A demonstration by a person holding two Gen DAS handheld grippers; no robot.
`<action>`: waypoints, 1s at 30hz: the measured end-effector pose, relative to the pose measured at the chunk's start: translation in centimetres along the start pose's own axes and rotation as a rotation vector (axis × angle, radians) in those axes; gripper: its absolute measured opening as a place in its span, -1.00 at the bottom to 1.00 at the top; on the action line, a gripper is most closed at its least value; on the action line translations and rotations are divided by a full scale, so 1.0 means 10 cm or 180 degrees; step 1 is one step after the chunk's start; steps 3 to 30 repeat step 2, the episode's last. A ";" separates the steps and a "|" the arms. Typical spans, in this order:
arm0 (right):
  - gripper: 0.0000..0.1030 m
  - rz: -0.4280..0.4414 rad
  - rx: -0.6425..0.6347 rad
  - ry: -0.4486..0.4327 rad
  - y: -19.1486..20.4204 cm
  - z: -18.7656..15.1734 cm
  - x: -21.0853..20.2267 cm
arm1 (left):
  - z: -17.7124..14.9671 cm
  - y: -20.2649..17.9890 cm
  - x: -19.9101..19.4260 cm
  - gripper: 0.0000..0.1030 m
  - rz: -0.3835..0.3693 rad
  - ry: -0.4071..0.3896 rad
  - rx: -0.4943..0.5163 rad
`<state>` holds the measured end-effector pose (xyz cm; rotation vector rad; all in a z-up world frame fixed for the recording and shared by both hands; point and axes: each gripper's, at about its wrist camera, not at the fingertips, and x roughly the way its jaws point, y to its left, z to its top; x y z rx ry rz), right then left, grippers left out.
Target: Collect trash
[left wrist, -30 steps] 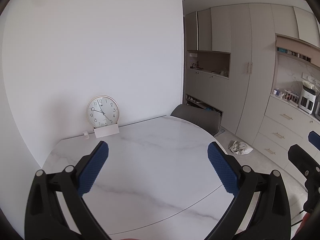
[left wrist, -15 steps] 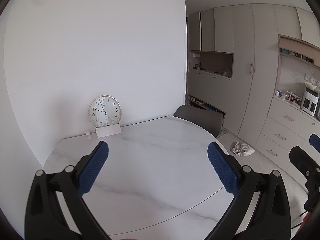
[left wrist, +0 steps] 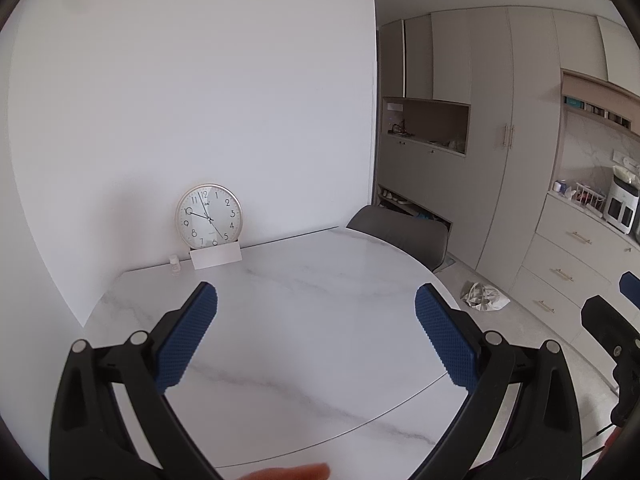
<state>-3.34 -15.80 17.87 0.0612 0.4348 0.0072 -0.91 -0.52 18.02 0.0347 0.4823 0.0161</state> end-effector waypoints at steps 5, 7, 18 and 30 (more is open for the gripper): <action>0.95 0.0001 0.0010 -0.0004 0.00 0.00 0.00 | 0.00 0.00 0.01 0.85 0.0000 0.0019 -0.0011; 0.95 0.0001 0.0010 -0.0004 0.00 0.00 0.00 | 0.00 0.00 0.01 0.85 0.0000 0.0019 -0.0011; 0.95 0.0001 0.0010 -0.0004 0.00 0.00 0.00 | 0.00 0.00 0.01 0.85 0.0000 0.0019 -0.0011; 0.95 0.0001 0.0010 -0.0004 0.00 0.00 0.00 | 0.00 0.00 0.01 0.85 0.0000 0.0019 -0.0011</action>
